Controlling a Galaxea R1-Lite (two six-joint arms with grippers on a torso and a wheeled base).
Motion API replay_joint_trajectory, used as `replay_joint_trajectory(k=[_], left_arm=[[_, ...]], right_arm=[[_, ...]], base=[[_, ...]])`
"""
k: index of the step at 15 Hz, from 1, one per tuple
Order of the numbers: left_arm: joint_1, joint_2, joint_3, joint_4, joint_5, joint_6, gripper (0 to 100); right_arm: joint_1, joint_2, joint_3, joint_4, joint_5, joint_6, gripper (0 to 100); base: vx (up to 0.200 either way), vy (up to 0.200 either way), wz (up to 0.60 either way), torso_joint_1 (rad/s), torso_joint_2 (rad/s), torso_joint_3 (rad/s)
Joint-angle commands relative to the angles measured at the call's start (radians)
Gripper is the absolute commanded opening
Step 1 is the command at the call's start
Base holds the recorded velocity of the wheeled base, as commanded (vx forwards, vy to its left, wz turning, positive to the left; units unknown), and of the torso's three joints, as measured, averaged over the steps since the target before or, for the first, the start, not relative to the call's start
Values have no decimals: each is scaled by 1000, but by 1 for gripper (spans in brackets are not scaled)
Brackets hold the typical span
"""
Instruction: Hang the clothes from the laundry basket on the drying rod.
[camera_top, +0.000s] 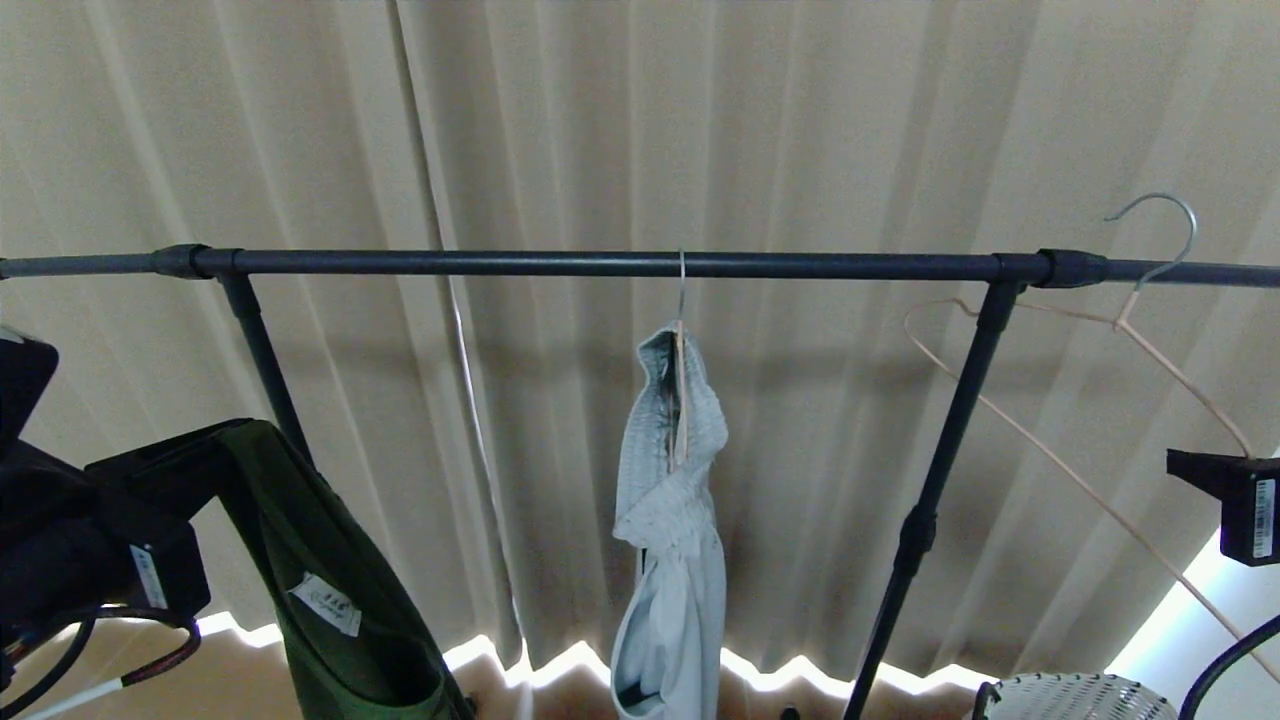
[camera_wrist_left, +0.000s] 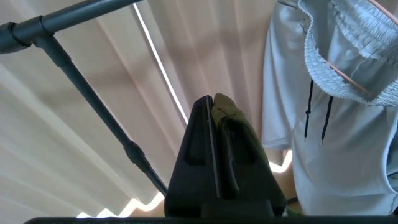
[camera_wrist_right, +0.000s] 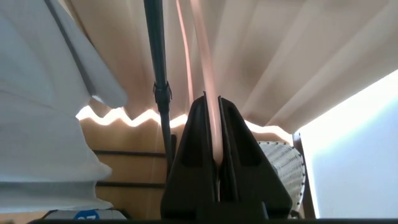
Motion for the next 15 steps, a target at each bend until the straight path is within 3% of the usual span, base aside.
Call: replay_joint_trajectory(k=[1,13,15], left_arm=[[0,3,0,0,1,-1,0],[2,6,-2,0,1,-4,0],[2,14,-2,0,0,-6,0]], right_arm=[[0,-29,18,1,0,0,0],[-1,-52,70,-1,0,0,0],[-1,-51,70,-1,2,1,0]], base=[[-200,0,0,22,7,2],[-200,0,0,0,3,3],[0,0,0,0,0,0]])
